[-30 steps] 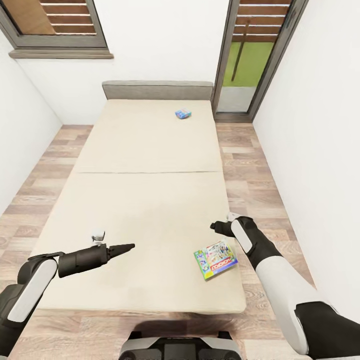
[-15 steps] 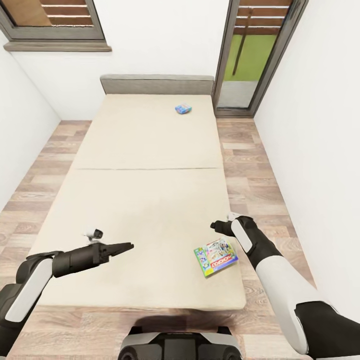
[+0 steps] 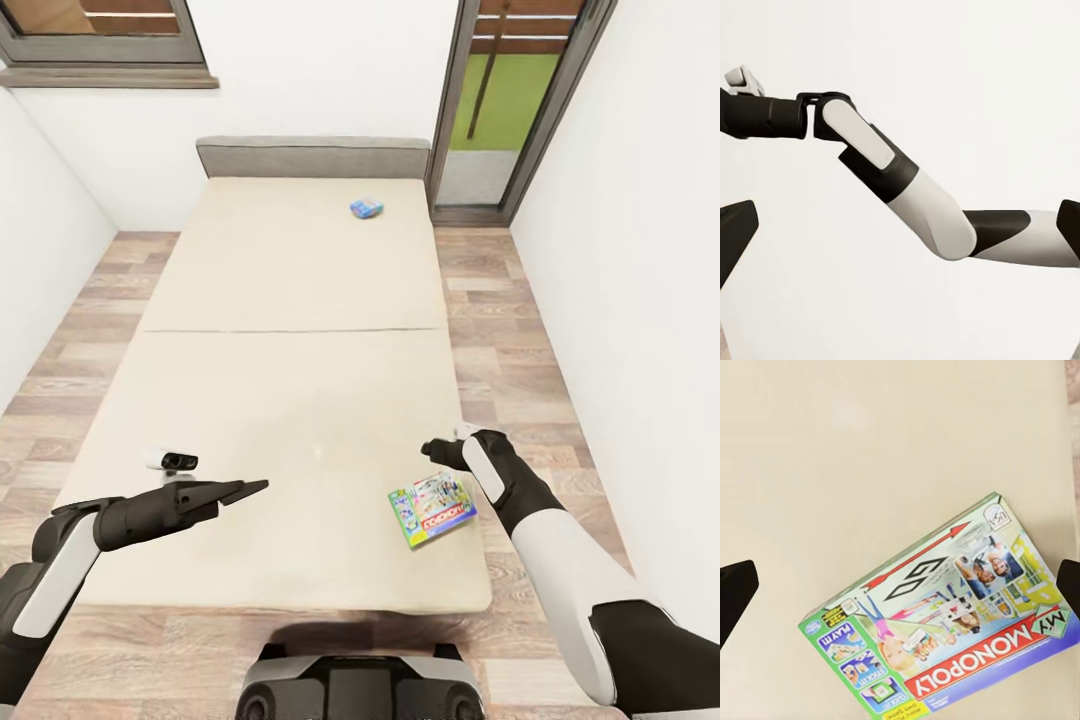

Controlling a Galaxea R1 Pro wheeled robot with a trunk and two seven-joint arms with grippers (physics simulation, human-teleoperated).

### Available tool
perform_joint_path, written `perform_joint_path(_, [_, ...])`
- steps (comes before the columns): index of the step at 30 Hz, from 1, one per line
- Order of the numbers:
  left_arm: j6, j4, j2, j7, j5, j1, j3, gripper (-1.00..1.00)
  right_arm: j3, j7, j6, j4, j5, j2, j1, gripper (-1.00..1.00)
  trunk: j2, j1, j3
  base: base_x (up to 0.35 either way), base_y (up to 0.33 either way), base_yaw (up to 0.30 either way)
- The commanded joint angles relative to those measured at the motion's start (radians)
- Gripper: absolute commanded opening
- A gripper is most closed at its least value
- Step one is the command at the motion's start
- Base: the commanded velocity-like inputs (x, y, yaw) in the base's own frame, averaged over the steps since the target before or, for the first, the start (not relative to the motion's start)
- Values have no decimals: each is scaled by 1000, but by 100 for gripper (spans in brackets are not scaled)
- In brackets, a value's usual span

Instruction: Put all the toys in the child's room - the three board games (two on the bed and one on the table), the two jigsaw puzzles on the table, and the tennis ball on the table - inside the toy box on the table in the child's room.

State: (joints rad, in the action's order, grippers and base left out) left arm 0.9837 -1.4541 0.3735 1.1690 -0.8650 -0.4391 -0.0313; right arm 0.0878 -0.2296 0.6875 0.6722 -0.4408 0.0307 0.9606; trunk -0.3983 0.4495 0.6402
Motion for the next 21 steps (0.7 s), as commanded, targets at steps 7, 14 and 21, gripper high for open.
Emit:
perform_joint_path(7, [6,1,0,-1,-4,-1,-5,100,4,-23,3,1,-12,-3,21,100,-2,0,13,0,0,0])
perform_joint_path(14, [6,2,1,-2,-3,-1,-5,100,3,-52,6,0,-13,-14,55,100,-2,0,24,0,0,0])
perform_joint_path(21, [6,4,1,-10,-2,-1,-5,100,4,-72,11,-27,-12,-16,115,100,-2,0,36,0,0,0])
